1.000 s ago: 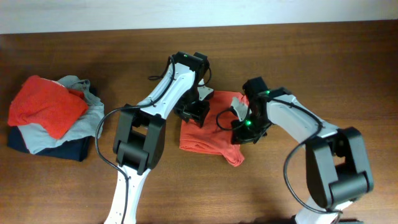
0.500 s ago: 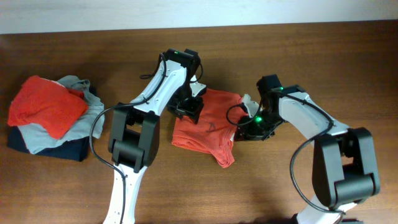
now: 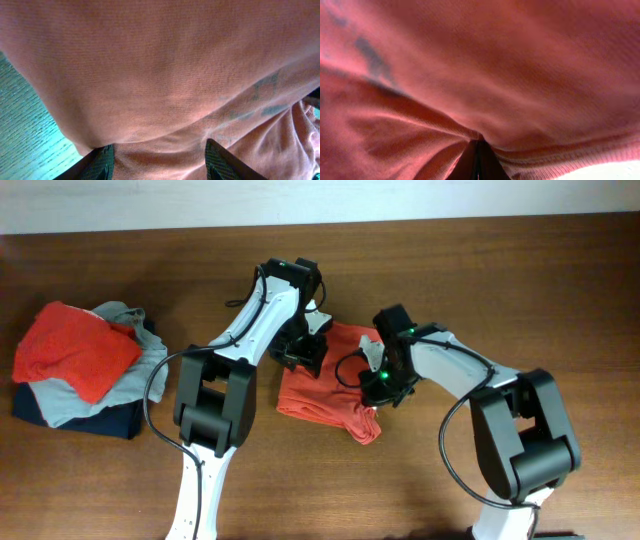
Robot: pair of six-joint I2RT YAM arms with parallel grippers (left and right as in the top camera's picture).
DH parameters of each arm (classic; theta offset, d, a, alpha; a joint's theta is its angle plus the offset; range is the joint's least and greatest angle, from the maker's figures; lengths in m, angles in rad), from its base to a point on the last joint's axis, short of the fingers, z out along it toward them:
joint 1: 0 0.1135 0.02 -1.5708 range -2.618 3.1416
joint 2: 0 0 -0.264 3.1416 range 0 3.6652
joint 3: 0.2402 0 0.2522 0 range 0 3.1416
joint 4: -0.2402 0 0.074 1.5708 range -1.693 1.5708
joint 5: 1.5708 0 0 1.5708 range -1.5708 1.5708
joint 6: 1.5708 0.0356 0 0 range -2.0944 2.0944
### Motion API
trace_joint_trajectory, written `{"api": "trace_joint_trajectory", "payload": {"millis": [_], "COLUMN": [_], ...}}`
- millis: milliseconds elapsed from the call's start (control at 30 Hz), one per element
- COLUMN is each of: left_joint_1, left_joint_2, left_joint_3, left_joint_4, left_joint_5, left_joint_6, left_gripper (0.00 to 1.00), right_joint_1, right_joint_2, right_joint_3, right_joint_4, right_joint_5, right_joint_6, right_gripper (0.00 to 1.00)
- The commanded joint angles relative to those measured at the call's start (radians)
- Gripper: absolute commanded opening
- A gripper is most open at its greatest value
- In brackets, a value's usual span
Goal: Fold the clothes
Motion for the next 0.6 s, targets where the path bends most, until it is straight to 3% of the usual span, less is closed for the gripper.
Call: {"api": "trace_joint_trajectory", "payload": {"millis": [0,200,300,400,467,533,567], "left_joint_1": [0.026,0.049,0.061,0.061,0.059,0.058,0.058], "left_joint_2": [0.018,0.018,0.018,0.018,0.018,0.024,0.028], "left_joint_3": [0.052,0.076,0.154,0.231,0.246,0.238,0.226], "left_joint_4": [-0.03,-0.071,-0.141,-0.175,-0.163,-0.133,-0.117], "left_joint_5": [0.005,-0.016,-0.016,-0.015,0.007,0.06,0.084], "left_joint_6": [0.002,0.002,0.002,0.002,0.002,0.002,0.002], "left_gripper": [0.58,0.57,0.58,0.59,0.67,0.75,0.77], "right_joint_1": [-0.054,-0.119,-0.118,-0.12,-0.12,-0.12,-0.12], "right_joint_2": [0.07,0.001,-0.051,-0.089,-0.115,-0.141,-0.147], "right_joint_3": [-0.025,-0.015,-0.002,0.008,0.016,0.032,0.04], "right_joint_4": [-0.072,-0.133,-0.138,-0.138,-0.138,-0.136,-0.135], "right_joint_5": [0.288,0.279,0.161,0.104,0.082,0.082,0.082], "right_joint_6": [0.117,0.114,0.005,-0.006,-0.008,-0.008,-0.008], "right_gripper": [0.04,0.06,0.17,0.28,0.39,0.55,0.58]}}
